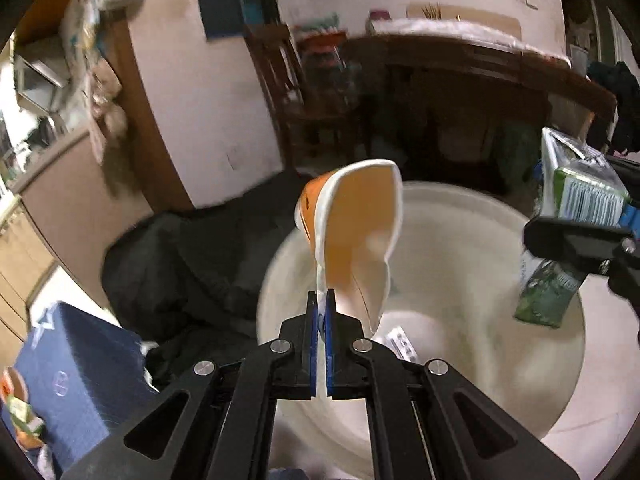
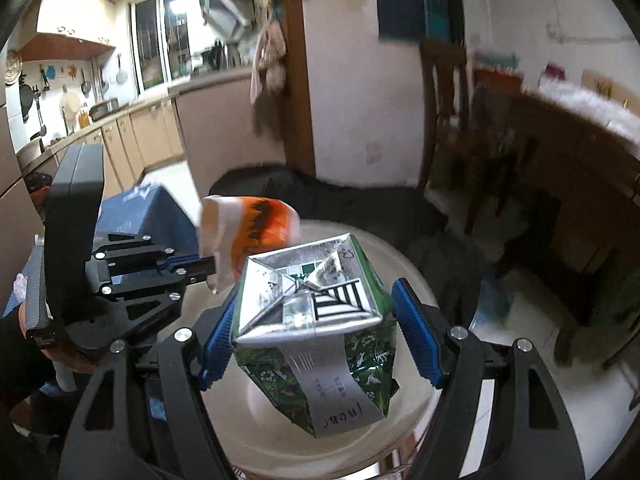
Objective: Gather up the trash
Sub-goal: 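Carry the cup and carton with both grippers over the white bucket, then open both grippers to drop the cup and carton into the bucket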
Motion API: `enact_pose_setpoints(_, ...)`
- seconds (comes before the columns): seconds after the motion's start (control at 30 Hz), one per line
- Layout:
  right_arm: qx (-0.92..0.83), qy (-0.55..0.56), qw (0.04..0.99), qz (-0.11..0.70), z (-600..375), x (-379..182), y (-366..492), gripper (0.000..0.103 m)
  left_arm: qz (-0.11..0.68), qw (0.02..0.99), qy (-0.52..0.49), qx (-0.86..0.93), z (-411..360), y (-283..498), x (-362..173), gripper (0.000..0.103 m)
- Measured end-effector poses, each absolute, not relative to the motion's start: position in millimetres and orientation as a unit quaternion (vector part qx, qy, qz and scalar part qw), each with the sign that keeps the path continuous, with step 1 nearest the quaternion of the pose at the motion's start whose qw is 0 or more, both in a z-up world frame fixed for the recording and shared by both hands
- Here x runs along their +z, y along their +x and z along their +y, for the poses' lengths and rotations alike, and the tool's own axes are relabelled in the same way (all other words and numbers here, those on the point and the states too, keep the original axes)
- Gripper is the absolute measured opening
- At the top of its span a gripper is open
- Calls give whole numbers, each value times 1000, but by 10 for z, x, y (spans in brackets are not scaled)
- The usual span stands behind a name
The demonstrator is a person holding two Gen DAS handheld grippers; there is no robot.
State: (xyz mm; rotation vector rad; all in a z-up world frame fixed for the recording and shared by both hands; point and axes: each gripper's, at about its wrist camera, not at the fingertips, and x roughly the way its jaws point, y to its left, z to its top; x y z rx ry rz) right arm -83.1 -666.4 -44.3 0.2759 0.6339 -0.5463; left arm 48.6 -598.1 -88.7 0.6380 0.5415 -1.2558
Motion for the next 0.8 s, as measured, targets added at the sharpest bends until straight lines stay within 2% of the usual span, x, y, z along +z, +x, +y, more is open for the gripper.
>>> enact_pose_setpoints(0.2,-253,151,888,352,-6606,-720,-705,70,270,698,325,-578,-5997,428,-1182,4)
enact_pose_setpoints(0.27,-262,146,886,354,-6566,-728,-703,72,267,701,319,-579,-5969,435,-1145,4)
enact_pose_setpoints(0.3,-263,147,887,349,-6552,-707,-720,77,267,703,315,-579,-5948,442,-1121,4)
enact_pose_setpoints(0.37,-268,149,890,338,-6535,-661,-766,80,264,711,301,-577,-5917,484,-1054,6)
enact_pose_setpoints(0.8,-284,130,889,335,-6448,-599,-796,80,258,732,272,-569,-5697,453,-834,8)
